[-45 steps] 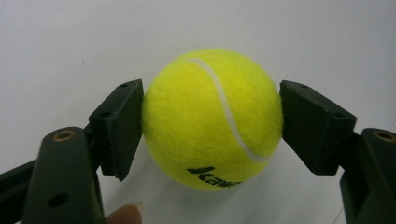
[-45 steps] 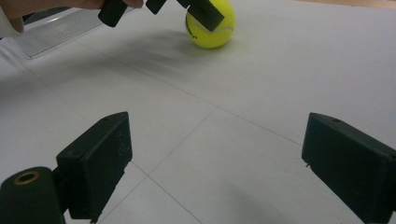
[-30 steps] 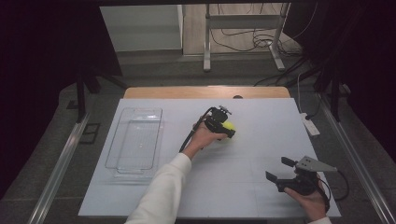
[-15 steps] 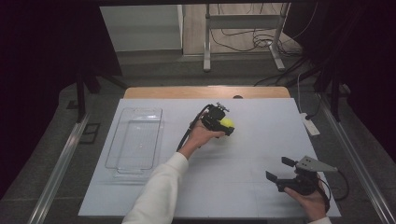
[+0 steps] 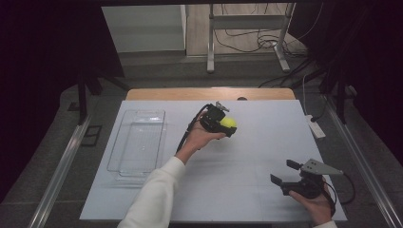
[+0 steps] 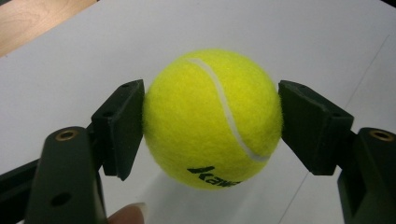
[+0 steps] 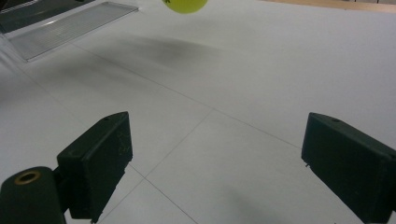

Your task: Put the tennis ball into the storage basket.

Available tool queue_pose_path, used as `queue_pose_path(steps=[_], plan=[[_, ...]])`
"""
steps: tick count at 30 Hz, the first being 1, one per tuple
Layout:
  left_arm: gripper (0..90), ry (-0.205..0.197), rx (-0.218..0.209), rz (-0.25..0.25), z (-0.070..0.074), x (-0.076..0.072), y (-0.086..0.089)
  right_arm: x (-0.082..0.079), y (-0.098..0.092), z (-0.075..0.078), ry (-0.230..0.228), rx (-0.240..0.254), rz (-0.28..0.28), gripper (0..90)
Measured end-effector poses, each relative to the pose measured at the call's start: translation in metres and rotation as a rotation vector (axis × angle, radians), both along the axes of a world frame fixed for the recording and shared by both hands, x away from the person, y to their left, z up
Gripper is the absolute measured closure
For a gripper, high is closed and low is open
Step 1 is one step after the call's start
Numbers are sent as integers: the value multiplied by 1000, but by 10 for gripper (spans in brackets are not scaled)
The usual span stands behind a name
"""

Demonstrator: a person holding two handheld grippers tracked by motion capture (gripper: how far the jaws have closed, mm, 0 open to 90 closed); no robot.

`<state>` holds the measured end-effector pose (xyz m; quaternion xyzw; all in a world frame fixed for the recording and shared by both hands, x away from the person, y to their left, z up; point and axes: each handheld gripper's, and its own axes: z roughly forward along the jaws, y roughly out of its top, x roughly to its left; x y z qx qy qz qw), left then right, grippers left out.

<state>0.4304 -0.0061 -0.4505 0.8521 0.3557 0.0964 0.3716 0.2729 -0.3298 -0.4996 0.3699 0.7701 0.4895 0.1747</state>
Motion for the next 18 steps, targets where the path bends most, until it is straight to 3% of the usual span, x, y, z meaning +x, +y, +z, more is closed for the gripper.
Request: queue_pose_path(steps=[18], plan=[[277,-46,-54,-1,17,-15,19,0,1,0,1,-1,-1,89]])
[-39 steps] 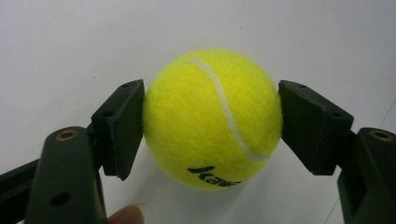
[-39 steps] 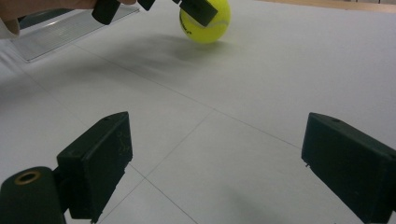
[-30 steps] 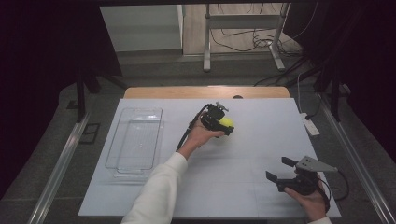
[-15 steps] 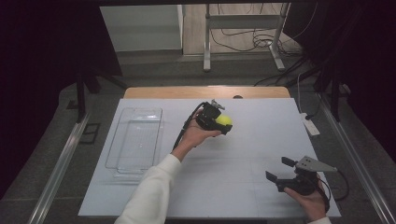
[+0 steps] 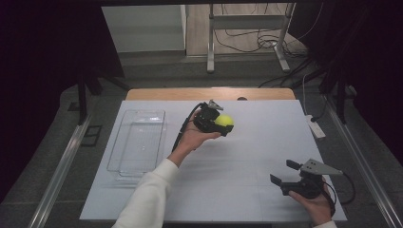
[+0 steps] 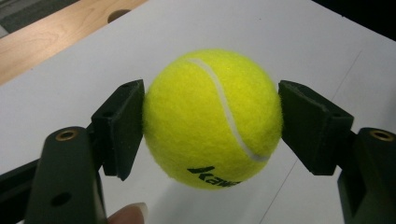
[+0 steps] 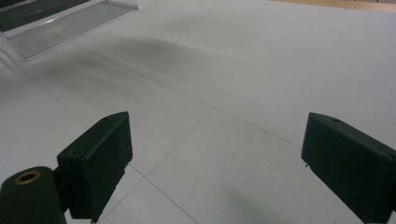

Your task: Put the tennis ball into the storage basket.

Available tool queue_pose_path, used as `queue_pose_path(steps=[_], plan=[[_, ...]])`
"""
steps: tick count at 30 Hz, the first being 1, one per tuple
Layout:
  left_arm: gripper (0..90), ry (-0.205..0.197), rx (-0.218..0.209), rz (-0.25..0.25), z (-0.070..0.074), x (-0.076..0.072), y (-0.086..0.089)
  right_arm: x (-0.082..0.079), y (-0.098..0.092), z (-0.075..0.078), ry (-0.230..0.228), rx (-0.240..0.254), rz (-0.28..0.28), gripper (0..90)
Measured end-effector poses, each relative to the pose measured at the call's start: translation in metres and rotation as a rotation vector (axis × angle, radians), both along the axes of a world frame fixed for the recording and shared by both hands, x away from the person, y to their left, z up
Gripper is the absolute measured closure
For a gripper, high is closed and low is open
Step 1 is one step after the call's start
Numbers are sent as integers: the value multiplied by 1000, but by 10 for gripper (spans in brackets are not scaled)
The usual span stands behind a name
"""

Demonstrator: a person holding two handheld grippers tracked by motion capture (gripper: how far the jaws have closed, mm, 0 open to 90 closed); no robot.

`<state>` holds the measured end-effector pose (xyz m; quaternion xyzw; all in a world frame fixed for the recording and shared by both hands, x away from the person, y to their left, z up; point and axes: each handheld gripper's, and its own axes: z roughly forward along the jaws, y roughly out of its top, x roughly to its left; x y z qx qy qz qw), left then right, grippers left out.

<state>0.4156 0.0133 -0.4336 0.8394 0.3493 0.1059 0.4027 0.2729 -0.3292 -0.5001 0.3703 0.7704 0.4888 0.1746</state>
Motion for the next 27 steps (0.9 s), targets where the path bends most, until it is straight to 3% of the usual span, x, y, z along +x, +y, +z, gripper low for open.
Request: queue_pose_path(steps=[27], plan=[[277,-47,-47,25,18,-15,29,0,0,0,-2,-6,-5,89]])
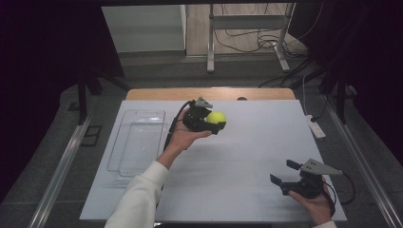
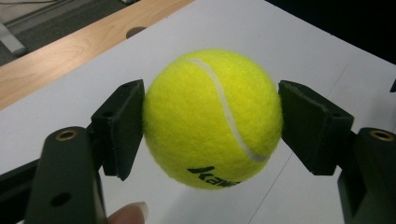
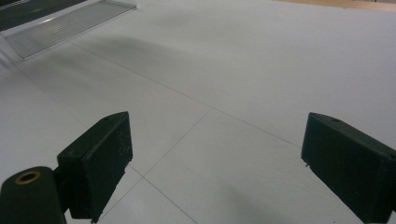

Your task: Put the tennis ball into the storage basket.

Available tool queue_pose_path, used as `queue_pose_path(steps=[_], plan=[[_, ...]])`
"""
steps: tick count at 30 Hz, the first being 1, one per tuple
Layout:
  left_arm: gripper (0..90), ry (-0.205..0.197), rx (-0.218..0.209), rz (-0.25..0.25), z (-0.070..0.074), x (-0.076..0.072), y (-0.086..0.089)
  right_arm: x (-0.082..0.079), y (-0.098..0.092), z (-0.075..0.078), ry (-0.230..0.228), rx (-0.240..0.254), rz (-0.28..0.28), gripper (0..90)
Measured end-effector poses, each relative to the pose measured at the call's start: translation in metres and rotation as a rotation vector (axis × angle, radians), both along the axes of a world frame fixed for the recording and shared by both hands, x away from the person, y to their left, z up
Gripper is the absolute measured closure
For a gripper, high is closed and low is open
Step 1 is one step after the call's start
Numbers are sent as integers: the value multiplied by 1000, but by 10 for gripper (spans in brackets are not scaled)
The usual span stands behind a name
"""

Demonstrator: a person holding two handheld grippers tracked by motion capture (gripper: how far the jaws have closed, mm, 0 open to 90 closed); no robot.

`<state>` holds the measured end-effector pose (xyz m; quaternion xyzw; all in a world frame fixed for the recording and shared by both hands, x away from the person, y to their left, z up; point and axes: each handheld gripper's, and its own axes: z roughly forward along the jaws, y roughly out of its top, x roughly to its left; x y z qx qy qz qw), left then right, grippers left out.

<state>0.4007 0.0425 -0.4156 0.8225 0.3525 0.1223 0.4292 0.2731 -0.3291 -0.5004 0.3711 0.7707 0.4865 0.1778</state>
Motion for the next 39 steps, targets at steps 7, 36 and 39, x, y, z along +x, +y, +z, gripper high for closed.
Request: queue_pose_path(steps=[7,36,39], plan=[[276,-14,-14,7,4,-3,6,0,0,0,2,-1,1,90],[276,-65,-40,61,16,-13,34,0,1,0,1,-2,2,90],[276,-70,-34,63,17,-14,36,0,1,-1,1,-2,1,90]])
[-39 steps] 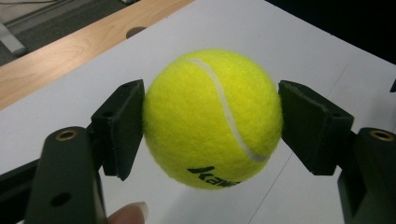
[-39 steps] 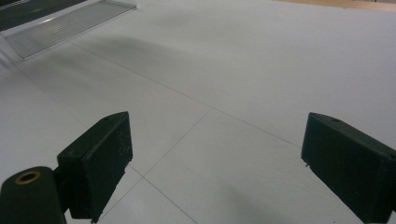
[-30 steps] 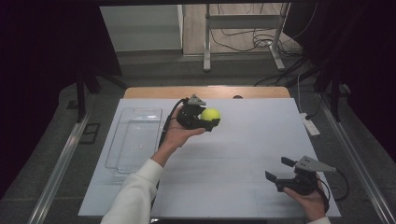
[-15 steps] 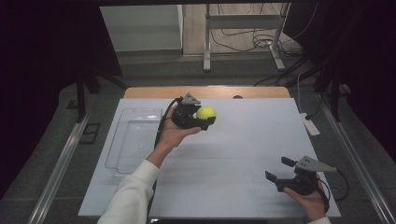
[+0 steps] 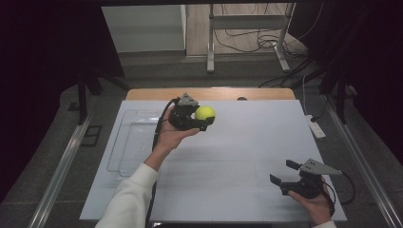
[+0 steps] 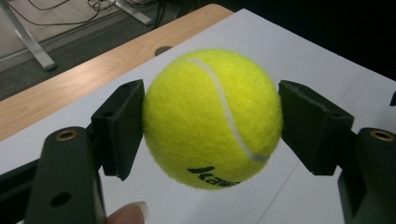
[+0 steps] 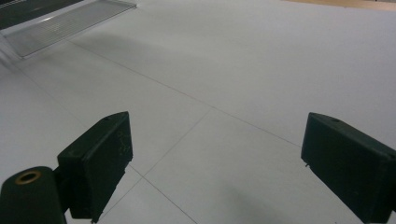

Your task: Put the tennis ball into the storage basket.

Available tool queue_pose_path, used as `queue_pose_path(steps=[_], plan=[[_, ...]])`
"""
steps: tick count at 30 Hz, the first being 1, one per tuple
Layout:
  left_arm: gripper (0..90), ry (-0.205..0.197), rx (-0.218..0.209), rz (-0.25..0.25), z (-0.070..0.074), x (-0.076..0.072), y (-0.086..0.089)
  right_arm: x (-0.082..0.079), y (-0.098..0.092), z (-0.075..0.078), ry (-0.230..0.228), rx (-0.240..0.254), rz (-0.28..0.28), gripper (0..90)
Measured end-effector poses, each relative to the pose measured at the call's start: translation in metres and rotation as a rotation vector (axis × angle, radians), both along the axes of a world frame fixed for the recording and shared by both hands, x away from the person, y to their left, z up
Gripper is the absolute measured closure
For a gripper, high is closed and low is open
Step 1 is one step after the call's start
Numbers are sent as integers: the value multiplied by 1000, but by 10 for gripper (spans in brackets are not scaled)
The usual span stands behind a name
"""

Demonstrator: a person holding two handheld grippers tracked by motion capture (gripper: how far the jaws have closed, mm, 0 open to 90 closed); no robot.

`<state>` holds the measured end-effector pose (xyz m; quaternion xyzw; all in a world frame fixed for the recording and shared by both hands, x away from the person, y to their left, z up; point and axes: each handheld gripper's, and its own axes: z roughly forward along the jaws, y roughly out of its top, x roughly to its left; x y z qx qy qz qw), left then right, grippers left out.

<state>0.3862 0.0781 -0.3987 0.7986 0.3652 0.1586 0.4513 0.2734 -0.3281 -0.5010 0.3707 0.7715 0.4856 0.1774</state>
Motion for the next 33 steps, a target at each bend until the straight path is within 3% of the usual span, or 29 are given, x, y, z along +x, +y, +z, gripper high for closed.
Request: queue_pose_path(steps=[33], plan=[[276,-20,-10,69,3,1,26,0,0,0,3,-6,-1,91]])
